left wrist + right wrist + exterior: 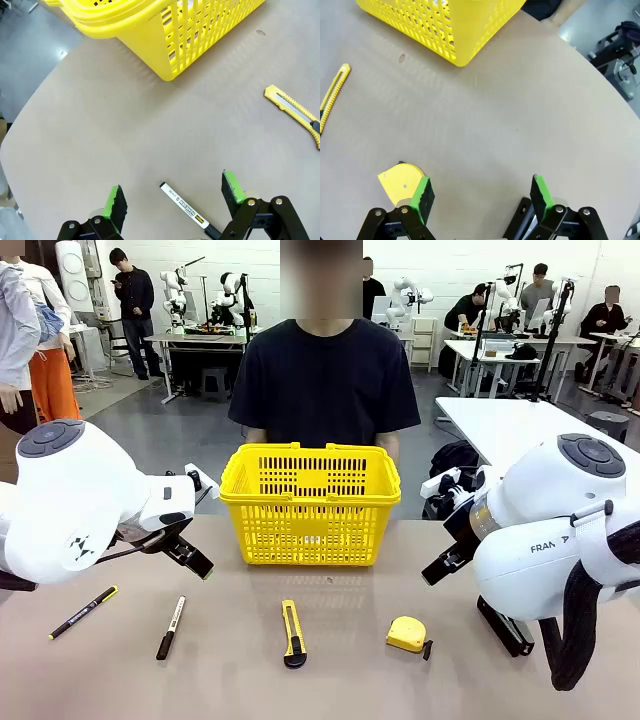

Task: Place the items the person wants into the basket.
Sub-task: Pick up the item the person points to and place it in the Market Basket.

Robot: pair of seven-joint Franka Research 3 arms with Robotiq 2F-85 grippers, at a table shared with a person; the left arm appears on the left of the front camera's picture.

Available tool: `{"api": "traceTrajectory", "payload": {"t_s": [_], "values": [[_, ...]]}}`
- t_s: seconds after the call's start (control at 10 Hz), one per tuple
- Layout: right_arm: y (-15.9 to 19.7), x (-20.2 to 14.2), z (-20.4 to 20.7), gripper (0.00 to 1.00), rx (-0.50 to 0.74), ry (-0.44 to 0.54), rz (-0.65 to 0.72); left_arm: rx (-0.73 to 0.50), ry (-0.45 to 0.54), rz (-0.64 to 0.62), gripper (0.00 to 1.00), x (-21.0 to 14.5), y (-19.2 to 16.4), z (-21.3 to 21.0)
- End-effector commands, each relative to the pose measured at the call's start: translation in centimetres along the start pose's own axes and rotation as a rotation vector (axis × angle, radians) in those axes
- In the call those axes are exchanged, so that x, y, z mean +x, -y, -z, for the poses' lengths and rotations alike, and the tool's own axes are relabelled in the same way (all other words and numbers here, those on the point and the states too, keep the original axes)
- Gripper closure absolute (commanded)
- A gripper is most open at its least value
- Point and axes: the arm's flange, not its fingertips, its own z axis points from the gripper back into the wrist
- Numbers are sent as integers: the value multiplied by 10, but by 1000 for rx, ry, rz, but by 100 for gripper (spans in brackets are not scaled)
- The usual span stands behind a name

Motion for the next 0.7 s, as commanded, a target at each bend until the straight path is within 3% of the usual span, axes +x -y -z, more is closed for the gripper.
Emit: {"api": "traceTrajectory", "payload": {"t_s": [0.0,0.6], "values": [[0,0,0,0,0,0,0,0,0,0,0,0,0,0],[0,0,0,0,0,0,0,0,0,0,0,0,0,0]]}}
